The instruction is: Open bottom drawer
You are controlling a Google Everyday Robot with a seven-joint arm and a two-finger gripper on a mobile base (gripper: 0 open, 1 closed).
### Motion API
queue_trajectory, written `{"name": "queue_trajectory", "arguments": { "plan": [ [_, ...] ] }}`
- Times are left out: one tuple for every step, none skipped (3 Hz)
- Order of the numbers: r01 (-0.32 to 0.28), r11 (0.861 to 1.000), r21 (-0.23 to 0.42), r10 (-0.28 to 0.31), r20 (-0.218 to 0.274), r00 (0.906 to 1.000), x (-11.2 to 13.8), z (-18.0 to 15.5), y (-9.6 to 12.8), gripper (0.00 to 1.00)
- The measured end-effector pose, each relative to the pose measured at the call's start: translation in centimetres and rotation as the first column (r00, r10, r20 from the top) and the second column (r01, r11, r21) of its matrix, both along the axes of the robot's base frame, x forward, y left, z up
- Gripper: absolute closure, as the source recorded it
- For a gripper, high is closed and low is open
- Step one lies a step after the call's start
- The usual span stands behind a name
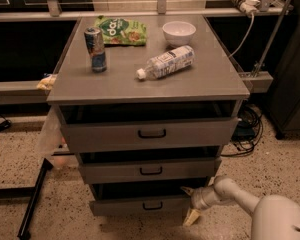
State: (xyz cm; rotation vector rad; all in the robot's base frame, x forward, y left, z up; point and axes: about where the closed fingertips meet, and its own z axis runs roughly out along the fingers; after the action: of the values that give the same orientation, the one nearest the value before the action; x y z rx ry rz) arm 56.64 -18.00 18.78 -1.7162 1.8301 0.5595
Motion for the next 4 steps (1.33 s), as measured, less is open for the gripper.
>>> {"name": "queue_trajectory", "arguments": {
  "plan": [
    [0.016, 0.999, -0.031, -0.019, -0.096, 0.9952, -2.3, -0.1, -0.9, 0.00],
    [0.028, 0.998, -0.054, -0.038, -0.195, 0.9801, -4.6, -0.3, -1.8, 0.00],
    [0.028, 0.998, -0.054, -0.038, -0.195, 0.9800, -4.6, 0.1, -1.8, 0.00],
    [0.038, 0.998, -0.051, -0.050, -0.278, 0.9593, -6.8, 0.4, -2.9, 0.00]
  ]
}}
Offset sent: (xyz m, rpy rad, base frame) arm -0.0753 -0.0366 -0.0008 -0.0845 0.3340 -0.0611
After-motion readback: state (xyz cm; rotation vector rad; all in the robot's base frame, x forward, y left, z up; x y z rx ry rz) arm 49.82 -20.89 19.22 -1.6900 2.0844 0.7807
